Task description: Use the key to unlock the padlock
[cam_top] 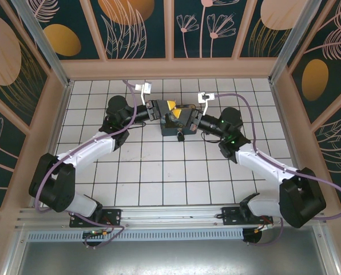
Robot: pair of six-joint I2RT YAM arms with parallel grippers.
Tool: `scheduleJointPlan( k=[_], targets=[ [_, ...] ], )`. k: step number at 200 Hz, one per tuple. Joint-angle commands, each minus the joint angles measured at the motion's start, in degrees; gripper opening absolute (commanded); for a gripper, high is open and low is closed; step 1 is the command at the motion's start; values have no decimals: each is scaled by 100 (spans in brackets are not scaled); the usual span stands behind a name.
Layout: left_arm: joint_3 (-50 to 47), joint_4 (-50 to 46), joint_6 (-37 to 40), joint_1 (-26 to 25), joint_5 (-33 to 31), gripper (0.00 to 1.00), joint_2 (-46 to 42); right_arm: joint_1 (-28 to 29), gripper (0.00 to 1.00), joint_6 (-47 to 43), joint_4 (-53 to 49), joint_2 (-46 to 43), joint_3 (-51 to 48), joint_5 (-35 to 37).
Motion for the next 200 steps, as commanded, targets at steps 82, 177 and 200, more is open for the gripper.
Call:
scheduleJointPlan(
  k=[82, 177, 200],
  targets=[
    [1091, -3057, 2476, 131, 770, 65, -173, -476, 0, -1297, -2467, -439, 454, -1148],
    [1260, -3312, 2694, 122, 1149, 48, 174, -454, 0, -1806, -3303, -338, 714, -1543],
    [1245, -3330, 2716, 120, 1211, 43, 174, -452, 0, -1844, -3334, -294, 766, -1549]
  ],
)
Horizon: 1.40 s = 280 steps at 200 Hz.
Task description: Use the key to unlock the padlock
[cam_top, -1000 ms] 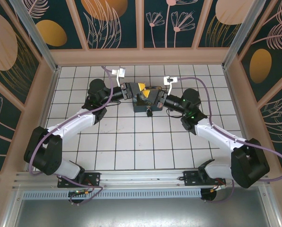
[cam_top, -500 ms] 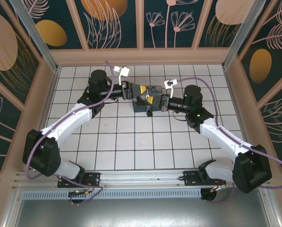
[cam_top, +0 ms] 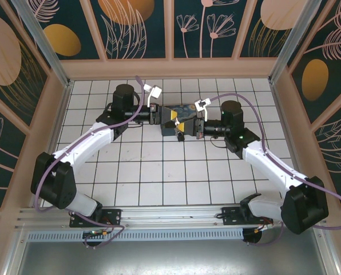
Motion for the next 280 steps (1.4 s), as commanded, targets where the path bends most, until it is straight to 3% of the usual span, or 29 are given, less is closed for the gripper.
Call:
scheduleJointPlan(
  k=[1, 53, 102, 127, 169, 205, 219, 236, 251, 280],
  targets=[
    [127, -1, 128, 3, 234, 43, -8, -5, 0, -191, -108, 6, 234, -172],
    [81, 87, 74, -43, 340, 35, -42, 2, 0, -90, 17, 82, 234, -143],
    [82, 137, 74, -80, 441, 20, 1, 18, 0, -63, -7, 108, 239, -71],
    [99, 138, 78, -103, 507, 19, 33, 20, 0, -54, -27, 134, 255, -44],
    [73, 135, 109, -106, 478, 0, -8, 18, 0, -54, -60, 152, 259, -17],
    [-85, 552, -209, -114, 450, 0, -77, 9, 0, -2, -33, 162, 235, 35],
    [-216, 770, -341, -114, 387, 0, -142, 6, 8, 8, 15, 128, 205, 27],
    [-371, 1063, -531, -112, 142, 0, -241, -52, 27, 45, 86, 5, 115, 18],
    [-612, 1696, -1040, -112, -137, 0, -303, -232, 36, 224, 294, -187, -124, 9],
    [-1315, 3736, -2577, -125, -616, 0, -263, -519, 43, 1461, 1958, -509, -980, 376]
  ],
)
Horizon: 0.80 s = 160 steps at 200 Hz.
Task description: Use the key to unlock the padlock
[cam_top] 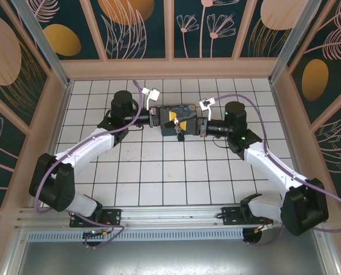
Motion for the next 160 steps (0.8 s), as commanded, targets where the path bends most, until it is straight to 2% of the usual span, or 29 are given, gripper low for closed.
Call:
scheduleJointPlan(
  k=[1, 30, 47, 160],
  targets=[
    [-491, 2048, -1429, -50, -504, 0, -112, -167, 43, 1082, 1476, -298, -592, 342],
    [-880, 3044, -2167, -173, -1009, 0, -79, 81, 43, 1939, 3189, -60, -962, 1139],
    [-1006, 3220, -2304, -197, -1157, 0, -90, 167, 41, 2139, 3641, 141, -906, 1288],
    [-1108, 3856, -2736, -210, -1111, 0, 218, 488, 34, 2578, 4536, 745, -773, 1203]
  ],
)
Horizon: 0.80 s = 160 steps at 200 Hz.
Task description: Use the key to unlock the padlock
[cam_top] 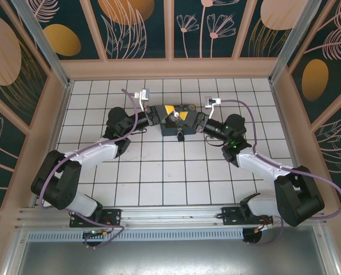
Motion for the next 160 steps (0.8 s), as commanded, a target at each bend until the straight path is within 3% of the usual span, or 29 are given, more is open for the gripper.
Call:
scheduleJointPlan(
  k=[1, 160],
  targets=[
    [-28, 438, -139, -30, 14, 0, 58, 77, 34, 183, 635, 98, 100, 28],
    [-89, 611, -247, -28, -38, 0, 84, 266, 17, 524, 1232, 477, 231, -75]
  ],
)
